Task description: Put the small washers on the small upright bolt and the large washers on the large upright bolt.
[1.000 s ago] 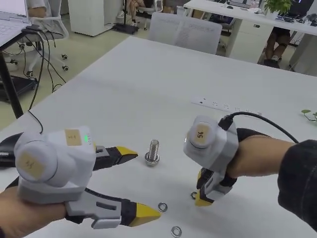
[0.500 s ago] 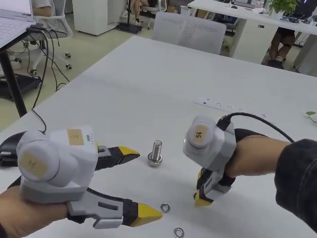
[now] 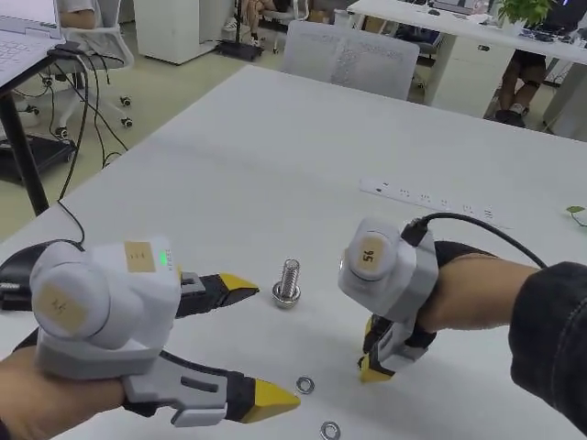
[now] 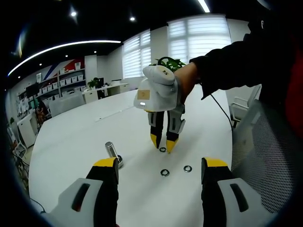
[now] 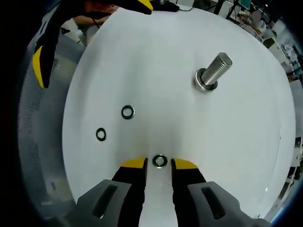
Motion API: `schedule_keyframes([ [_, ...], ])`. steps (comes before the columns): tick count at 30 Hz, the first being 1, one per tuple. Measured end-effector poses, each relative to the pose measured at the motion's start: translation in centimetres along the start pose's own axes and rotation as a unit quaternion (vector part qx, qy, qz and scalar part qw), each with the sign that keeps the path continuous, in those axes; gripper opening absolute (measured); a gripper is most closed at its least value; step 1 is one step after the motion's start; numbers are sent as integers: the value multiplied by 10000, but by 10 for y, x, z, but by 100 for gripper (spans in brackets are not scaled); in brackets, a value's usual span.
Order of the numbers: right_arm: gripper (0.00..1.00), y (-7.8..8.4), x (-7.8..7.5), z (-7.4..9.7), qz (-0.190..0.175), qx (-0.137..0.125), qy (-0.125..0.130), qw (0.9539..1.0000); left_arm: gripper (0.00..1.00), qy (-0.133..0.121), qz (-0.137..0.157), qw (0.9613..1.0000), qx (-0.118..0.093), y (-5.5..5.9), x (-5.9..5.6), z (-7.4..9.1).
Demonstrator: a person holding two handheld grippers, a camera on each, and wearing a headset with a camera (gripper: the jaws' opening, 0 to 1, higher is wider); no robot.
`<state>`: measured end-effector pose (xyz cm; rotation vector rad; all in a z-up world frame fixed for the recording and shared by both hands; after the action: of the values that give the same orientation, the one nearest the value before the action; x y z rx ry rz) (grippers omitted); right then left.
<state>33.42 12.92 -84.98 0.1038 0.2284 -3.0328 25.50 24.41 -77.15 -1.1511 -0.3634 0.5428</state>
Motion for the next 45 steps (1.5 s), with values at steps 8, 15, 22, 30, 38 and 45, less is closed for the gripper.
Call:
schedule_keyframes([
  [8, 17, 0, 1, 0, 64, 8, 16, 10000, 71, 16, -7, 10000, 8, 0, -1, -1],
  [15, 16, 0, 2, 0, 86, 12, 20, 10000, 70, 6, -4, 10000, -4, 0, -1, 0],
  [22, 14, 0, 2, 0, 74, 18, 28, 10000, 70, 11, 0, 10000, 2, 0, -2, 0],
  [30, 14, -1, 3, 0, 51, 21, 38, 10000, 70, 29, 0, 10000, 6, 0, -3, 0],
  [38, 14, -1, 3, 0, 71, 40, 46, 10000, 70, 39, 2, 10000, 6, 0, -3, 0],
  [45, 13, -1, 3, 0, 17, 13, 62, 10000, 70, 47, -3, 10000, 12, 1, -3, -1],
])
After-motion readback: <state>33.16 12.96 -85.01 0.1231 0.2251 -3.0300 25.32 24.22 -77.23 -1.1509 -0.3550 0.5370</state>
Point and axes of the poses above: the centre of the closed fingertips' face, and the gripper's own axes: z roughly backward along the fingers, x roughly to its left, y roughly out of its underside, the point moved 3 cm from there along z, roughly backward along the fingers, and after that the axes turned 4 degrees about y, right-handed, at the moved point
